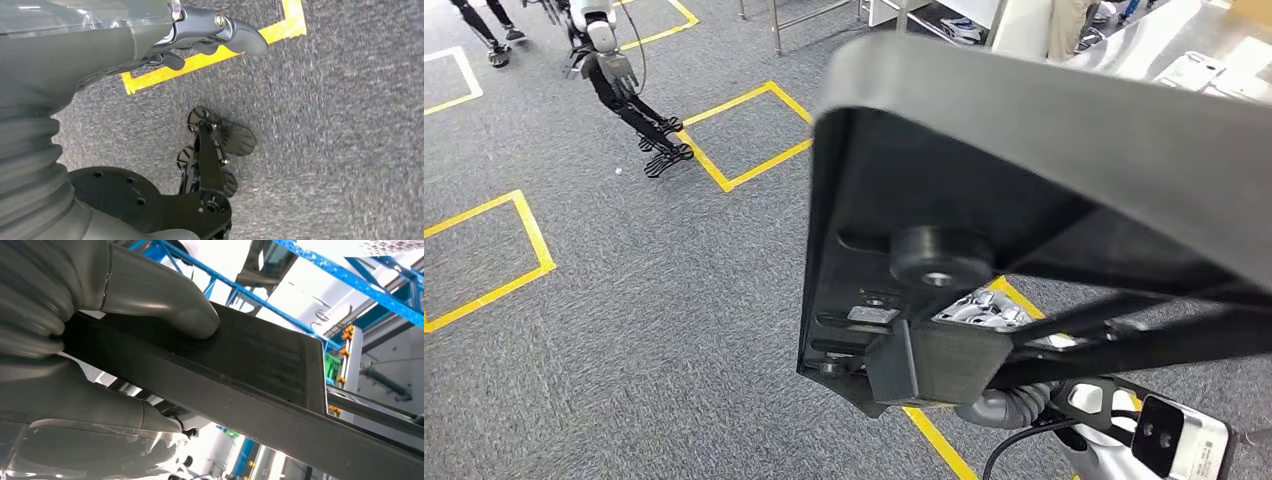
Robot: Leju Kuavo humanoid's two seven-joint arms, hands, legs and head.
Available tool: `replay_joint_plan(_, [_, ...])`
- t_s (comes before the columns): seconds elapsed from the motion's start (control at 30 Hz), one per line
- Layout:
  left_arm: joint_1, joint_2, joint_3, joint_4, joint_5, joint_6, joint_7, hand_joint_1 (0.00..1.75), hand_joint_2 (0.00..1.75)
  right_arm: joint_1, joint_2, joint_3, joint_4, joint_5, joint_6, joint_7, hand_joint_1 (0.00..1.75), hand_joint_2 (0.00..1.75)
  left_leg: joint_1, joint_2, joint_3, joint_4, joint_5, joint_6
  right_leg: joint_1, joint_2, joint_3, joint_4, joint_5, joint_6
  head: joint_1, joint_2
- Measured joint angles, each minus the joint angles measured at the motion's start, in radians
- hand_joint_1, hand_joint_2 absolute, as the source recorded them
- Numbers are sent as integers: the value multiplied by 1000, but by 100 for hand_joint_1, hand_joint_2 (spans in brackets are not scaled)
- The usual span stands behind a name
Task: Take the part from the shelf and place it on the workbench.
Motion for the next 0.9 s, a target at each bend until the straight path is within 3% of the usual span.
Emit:
replay_joint_plan(0.07, [-3, -1, 1, 0, -1, -1, 2, 0, 175, 7, 8, 1, 0, 7, 2, -1, 175, 175, 1, 9, 4, 1, -5, -11, -2, 19, -1, -3, 4, -9, 0, 0])
replay_joint_plan(0.13, [-3, -1, 2, 0, -4, -8, 2, 0, 175, 7, 13, 0, 0, 6, 5, -2, 175, 175, 5, -15, -10, 41, -35, -21, -7, 35, 3, -10, 8, -21, -1, 0])
replay_joint_plan(0.23, [1, -1, 5, 0, -10, -17, -2, 0, 175, 8, 17, 0, 0, 1, 11, -2, 175, 175, 9, -59, -100, 234, -127, -28, -7, 61, 4, -11, 10, -30, -4, 0])
replay_joint_plan(0.27, [3, 0, 6, 0, -11, -19, -4, 0, 175, 9, 18, 0, 1, 0, 12, -3, 175, 175, 9, -63, -128, 288, -141, -29, -7, 71, 4, -10, 10, -30, -4, 0])
replay_joint_plan(0.3, [5, 0, 7, 0, -12, -21, -4, 0, 175, 10, 18, 0, 1, 0, 12, -3, 175, 175, 9, -64, -141, 307, -135, -30, -6, 83, 4, -8, 10, -30, -4, 0])
replay_joint_plan(0.33, [6, 0, 8, 0, -12, -23, -5, 0, 175, 10, 18, -1, 1, 0, 12, -3, 175, 175, 10, -64, -134, 286, -110, -29, -6, 94, 4, -6, 9, -30, -4, 0])
replay_joint_plan(0.37, [7, 1, 9, 0, -12, -26, -6, 0, 175, 11, 18, -1, 1, -2, 11, -3, 175, 175, 11, -69, -112, 232, -73, -28, -7, 106, 4, -3, 7, -28, -4, 0])
replay_joint_plan(0.43, [7, 2, 11, 0, -13, -29, -7, 0, 175, 9, 17, -1, 1, -9, 10, -3, 175, 175, 14, -103, -54, 96, -14, -22, -6, 126, 1, 5, 3, -21, -4, 0])
replay_joint_plan(0.5, [6, 4, 14, 0, -14, -29, -8, 0, 175, 6, 17, -1, 2, -20, 8, -3, 175, 175, 14, -127, -25, 29, 0, -13, -7, 144, -7, 12, 2, -10, -5, 0])
replay_joint_plan(0.57, [4, 3, 16, 0, -14, -27, -7, 0, 175, 6, 15, -2, 2, -28, 6, -3, 175, 175, 12, -114, -22, 23, 0, -1, -10, 155, -12, 13, 4, 3, -5, 0])
replay_joint_plan(0.63, [2, 4, 17, 0, -14, -26, -6, 0, 175, 4, 11, -5, 1, -35, 5, -4, 175, 175, 13, -95, -18, 15, 6, 13, -9, 123, -26, 40, -16, 12, -1, 0])
replay_joint_plan(0.67, [3, 4, 17, 0, -14, -25, -6, 0, 175, 4, 9, -7, 1, -39, 6, -4, 175, 175, 14, -85, -17, 11, 9, 19, -9, 98, -45, 82, -41, 16, 2, 0])
replay_joint_plan(0.7, [4, 5, 18, 0, -13, -25, -5, 0, 175, 4, 7, -9, 1, -42, 8, -4, 175, 175, 12, -75, -17, 10, 9, 22, -10, 74, -75, 144, -74, 20, 5, 0])
replay_joint_plan(0.77, [7, 5, 18, 0, -14, -25, -5, 0, 175, 8, 6, -14, 0, -45, 12, -4, 175, 175, 9, -56, -18, 10, 7, 25, -14, 61, -138, 274, -126, 26, 7, 0])
replay_joint_plan(0.8, [8, 5, 18, 0, -14, -25, -5, 0, 175, 11, 5, -16, 0, -45, 14, -4, 175, 175, 9, -46, -18, 11, 6, 25, -15, 59, -151, 302, -128, 27, 7, 0])
replay_joint_plan(0.83, [8, 5, 18, 0, -14, -25, -5, 0, 175, 15, 5, -17, 0, -43, 14, -4, 175, 175, 8, -36, -17, 11, 5, 24, -15, 56, -143, 285, -110, 28, 7, 0])
replay_joint_plan(0.9, [7, 5, 18, 0, -16, -27, -5, 0, 175, 18, 5, -20, -2, -35, 14, -4, 175, 175, 7, -19, -12, 11, 1, 20, -13, 31, -71, 148, -43, 22, 7, 0])
